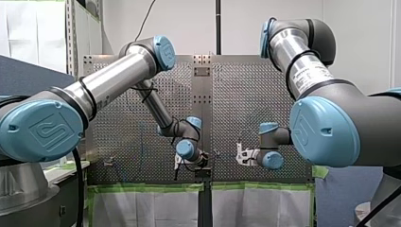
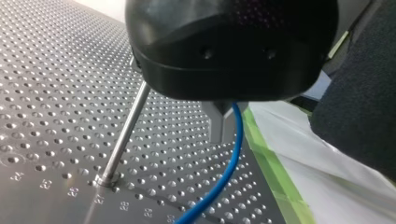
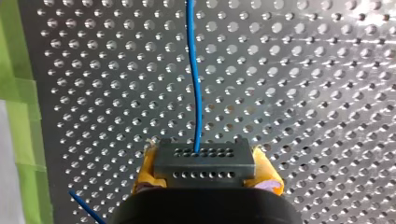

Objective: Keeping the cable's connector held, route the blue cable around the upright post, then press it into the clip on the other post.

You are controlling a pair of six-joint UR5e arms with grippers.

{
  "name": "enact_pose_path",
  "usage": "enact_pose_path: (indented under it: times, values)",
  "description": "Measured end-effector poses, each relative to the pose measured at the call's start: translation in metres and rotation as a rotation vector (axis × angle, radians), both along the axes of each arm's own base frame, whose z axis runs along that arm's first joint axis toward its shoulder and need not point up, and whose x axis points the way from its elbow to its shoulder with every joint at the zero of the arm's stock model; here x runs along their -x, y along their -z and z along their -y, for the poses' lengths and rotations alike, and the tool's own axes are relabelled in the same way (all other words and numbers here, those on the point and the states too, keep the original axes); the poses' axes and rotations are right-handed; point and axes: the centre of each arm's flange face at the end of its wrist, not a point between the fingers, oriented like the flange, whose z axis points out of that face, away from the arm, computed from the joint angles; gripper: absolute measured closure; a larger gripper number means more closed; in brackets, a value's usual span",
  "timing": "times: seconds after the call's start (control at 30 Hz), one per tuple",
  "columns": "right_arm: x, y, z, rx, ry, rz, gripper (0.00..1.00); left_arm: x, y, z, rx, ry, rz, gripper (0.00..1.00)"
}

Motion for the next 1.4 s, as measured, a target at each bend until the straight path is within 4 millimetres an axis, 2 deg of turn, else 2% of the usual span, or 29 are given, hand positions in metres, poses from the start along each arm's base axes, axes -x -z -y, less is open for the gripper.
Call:
enact_pose_path:
  times: [0.23, 0.77, 1.2, 1.4]
  values:
    - [0.007, 0.017, 0.001, -0.013, 0.016, 0.006, 1.00, -0.004, -0.002, 0.001, 0.021, 0.003, 0.021, 1.00]
    - [0.016, 0.015, 0.013, -0.003, 0.037, 0.038, 1.00, -0.012, -0.003, 0.003, 0.076, 0.037, 0.044, 1.00]
    - [0.018, 0.026, 0.014, -0.003, 0.040, 0.047, 1.00, -0.013, -0.002, 0.006, 0.201, 0.039, 0.002, 1.00]
    - [0.019, 0.033, 0.016, -0.013, 0.042, 0.052, 1.00, -0.011, 0.016, 0.002, 0.228, 0.017, -0.035, 1.00]
